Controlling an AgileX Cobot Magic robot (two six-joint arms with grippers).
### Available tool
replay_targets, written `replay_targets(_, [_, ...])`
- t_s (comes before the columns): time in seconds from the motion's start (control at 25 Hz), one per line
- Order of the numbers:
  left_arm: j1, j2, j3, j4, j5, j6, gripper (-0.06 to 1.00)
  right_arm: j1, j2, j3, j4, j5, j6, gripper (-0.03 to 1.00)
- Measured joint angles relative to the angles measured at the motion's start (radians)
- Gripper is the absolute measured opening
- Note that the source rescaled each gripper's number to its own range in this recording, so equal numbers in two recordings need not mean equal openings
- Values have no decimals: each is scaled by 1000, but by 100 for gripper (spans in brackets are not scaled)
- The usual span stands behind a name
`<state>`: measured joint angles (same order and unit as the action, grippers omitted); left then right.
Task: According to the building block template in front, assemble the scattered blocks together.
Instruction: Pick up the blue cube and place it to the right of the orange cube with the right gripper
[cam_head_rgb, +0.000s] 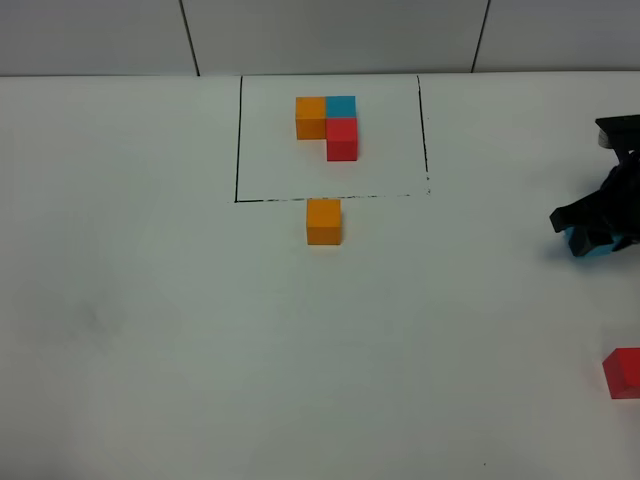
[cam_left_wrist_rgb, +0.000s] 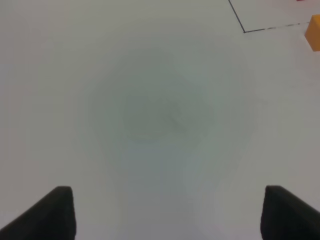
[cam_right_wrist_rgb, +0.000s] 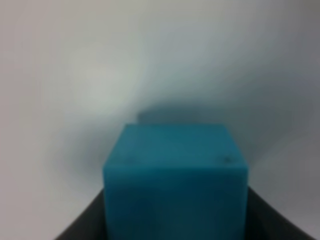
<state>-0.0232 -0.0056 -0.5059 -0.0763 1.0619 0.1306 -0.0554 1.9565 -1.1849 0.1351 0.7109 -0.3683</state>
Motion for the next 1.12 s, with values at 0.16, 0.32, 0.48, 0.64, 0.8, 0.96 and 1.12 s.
replay_targets(0.16, [0,0,0,0,0,0,78,119,-13,-90,-22,136,-268,0])
replay_targets(0.32, [0,0,0,0,0,0,78,260,9,-184,-33,217,-569,0])
replay_targets(0.48, [0,0,0,0,0,0,78,382,113,-335,-112,270,-626,0])
replay_targets(0.64, [0,0,0,0,0,0,78,450,249,-538,-141,366,-647,0])
replay_targets(0.8, [0,0,0,0,0,0,78,472,369,-724,-146,473,-672,0])
replay_targets(0.96, [0,0,0,0,0,0,78,482,437,-818,-153,493,-677,0])
replay_targets(1.12, [0,0,0,0,0,0,78,493,463,-827,-135,489,-678,0])
